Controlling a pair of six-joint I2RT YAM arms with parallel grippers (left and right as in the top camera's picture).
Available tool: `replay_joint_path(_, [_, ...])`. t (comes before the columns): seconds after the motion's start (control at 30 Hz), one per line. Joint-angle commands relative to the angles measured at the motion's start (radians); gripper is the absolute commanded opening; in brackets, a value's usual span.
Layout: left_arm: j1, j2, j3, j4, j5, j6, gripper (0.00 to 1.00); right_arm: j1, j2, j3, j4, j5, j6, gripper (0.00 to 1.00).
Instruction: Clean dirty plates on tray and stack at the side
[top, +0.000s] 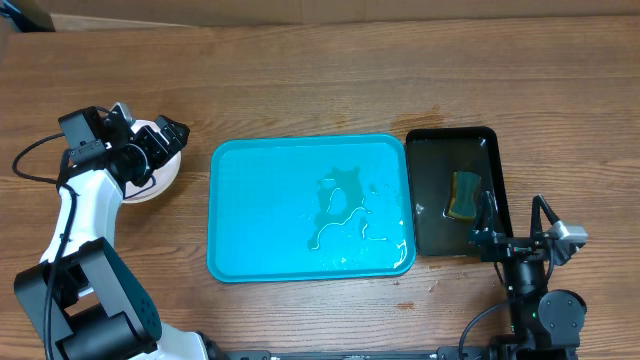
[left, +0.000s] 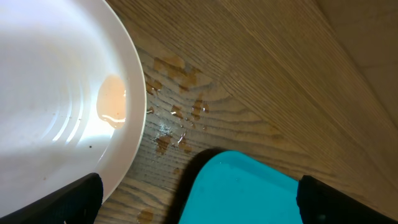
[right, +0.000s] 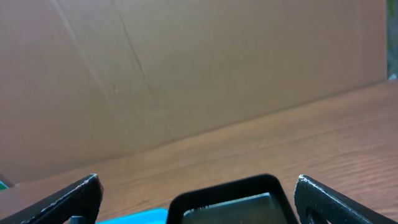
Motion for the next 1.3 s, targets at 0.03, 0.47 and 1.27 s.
replay_joint_path(0.03, [-0.003,-0.029,0.021,0.001,0.014,0.023,1.00,-0.003,-0.012,-0.040,0.023,-0.010,-0.003,1.00])
replay_joint_path(0.47, [-0.003,-0.029,0.021,0.001,0.014,0.023,1.00,-0.003,-0.012,-0.056,0.056,-0.183,-0.227,1.00])
replay_joint_path(1.27, [-0.003,-0.029,0.021,0.001,0.014,0.023,1.00,-0.003,-0.011,-0.056,-0.030,-0.191,-0.262,1.00])
